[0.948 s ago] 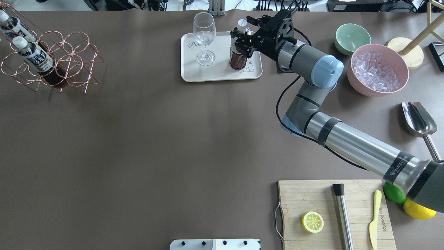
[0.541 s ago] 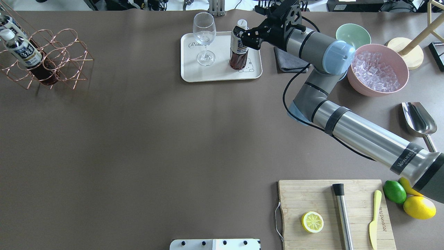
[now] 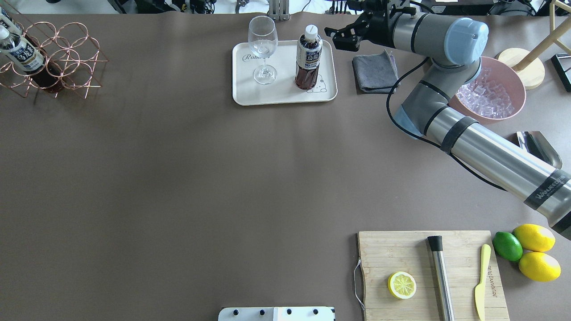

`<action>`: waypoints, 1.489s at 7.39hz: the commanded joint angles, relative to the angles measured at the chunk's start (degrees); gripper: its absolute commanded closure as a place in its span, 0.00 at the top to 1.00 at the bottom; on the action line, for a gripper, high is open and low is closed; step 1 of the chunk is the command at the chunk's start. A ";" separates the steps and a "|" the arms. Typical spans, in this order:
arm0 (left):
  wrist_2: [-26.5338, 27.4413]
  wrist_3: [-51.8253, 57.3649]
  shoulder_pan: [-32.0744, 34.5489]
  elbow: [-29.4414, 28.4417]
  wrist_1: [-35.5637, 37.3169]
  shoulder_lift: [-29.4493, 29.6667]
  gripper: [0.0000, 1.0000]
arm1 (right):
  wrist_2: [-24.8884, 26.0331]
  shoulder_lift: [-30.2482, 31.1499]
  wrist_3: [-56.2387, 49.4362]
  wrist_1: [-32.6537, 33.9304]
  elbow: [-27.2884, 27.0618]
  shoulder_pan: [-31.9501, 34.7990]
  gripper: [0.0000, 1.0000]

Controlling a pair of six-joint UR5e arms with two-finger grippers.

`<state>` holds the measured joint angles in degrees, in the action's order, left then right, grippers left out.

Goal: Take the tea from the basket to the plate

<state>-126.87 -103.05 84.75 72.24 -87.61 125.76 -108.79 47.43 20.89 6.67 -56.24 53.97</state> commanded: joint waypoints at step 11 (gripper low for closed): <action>-4.26 19.32 2.09 23.59 9.00 -14.01 0.98 | -22.87 27.95 4.45 65.69 -42.08 9.03 1.00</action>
<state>-130.81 -93.17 86.80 86.63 -83.87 117.31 -129.65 68.84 28.70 62.97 -92.08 59.61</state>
